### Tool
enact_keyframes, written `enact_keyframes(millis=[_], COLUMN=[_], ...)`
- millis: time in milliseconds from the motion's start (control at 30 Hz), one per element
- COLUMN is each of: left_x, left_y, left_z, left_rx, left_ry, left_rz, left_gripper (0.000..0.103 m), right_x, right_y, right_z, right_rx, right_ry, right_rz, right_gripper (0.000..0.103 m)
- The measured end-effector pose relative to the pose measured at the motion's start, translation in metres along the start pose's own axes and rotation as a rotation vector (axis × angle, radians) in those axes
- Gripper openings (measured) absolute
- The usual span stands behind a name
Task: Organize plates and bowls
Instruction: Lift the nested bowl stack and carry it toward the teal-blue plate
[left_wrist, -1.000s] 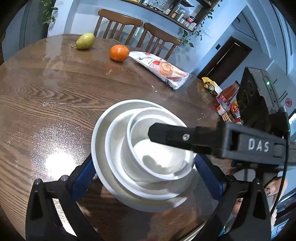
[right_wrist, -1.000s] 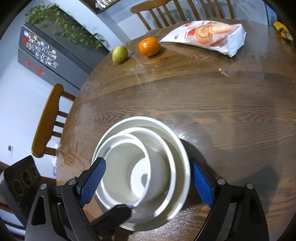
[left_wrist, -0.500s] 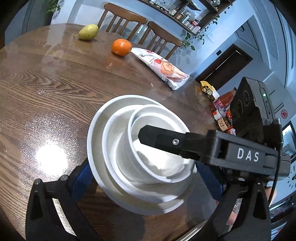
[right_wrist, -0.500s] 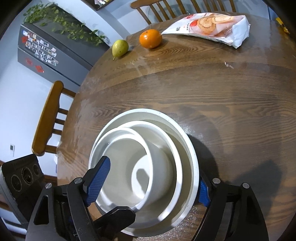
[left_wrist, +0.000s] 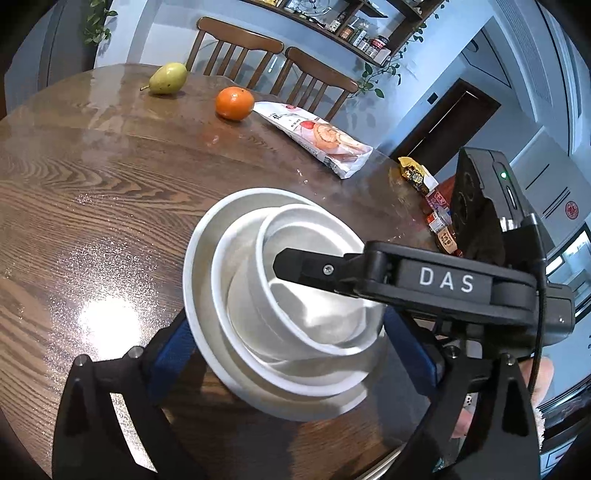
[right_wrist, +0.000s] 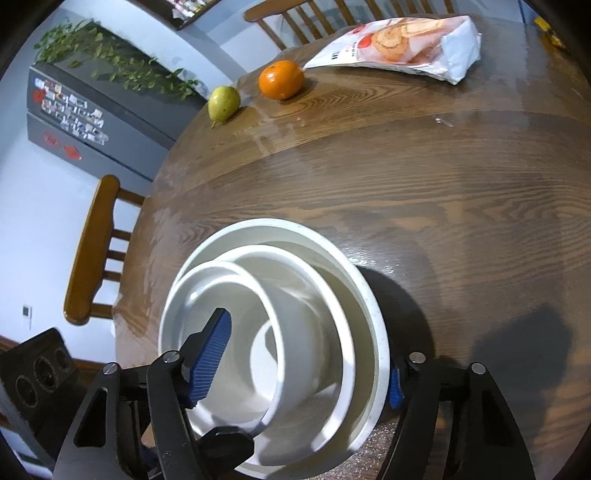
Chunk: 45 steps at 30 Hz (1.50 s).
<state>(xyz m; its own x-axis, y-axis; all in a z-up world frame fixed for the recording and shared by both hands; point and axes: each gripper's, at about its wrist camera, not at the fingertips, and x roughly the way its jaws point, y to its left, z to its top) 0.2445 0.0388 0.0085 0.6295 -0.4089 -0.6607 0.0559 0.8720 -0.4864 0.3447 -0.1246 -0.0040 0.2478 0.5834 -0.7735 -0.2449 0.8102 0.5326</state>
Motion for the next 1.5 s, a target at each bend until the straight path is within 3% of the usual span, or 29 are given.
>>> enact_keyframes(millis=[467,733,933,1067,1200,1367,1433,1500], left_x=[0.001,-0.006,-0.002,0.0,-0.003,-0.005,-0.002,0.001], left_y=[0.014,0.014,0.021,0.022,0.026,0.034,0.032,0.029], left_z=[0.006,0.006,0.006,0.004,0.005,0.006,0.005,0.004], left_rx=[-0.096,-0.1,-0.14,-0.16,-0.175,-0.215,-0.193,-0.174], left_ry=[0.078,0.09,0.095,0.114,0.094,0.065,0.068,0.058], left_rz=[-0.064,-0.046,-0.072,-0.118,-0.083,-0.054,-0.034,-0.015], left_gripper=[0.096,0.094,0.094,0.095,0.094,0.077,0.068,0.065], right_x=[-0.004,-0.004,-0.007,-0.003,-0.002,-0.005,-0.002,0.002], right_y=[0.002,0.001,-0.002,-0.01,-0.011,-0.011,-0.009,-0.006], right_z=[-0.001,-0.002,0.0,0.002,0.002,0.003,0.002,0.0], right_rx=[0.004,0.01,0.018,0.06,0.069,0.064,0.053,0.04], right_ry=[-0.006,0.007,-0.014,0.019,0.037,0.019,0.029,0.046], right_rz=[-0.017,-0.01,-0.046,-0.006,0.002,-0.011,-0.013,-0.008], right_gripper=[0.068,0.068,0.068,0.068,0.068,0.068,0.054,0.051])
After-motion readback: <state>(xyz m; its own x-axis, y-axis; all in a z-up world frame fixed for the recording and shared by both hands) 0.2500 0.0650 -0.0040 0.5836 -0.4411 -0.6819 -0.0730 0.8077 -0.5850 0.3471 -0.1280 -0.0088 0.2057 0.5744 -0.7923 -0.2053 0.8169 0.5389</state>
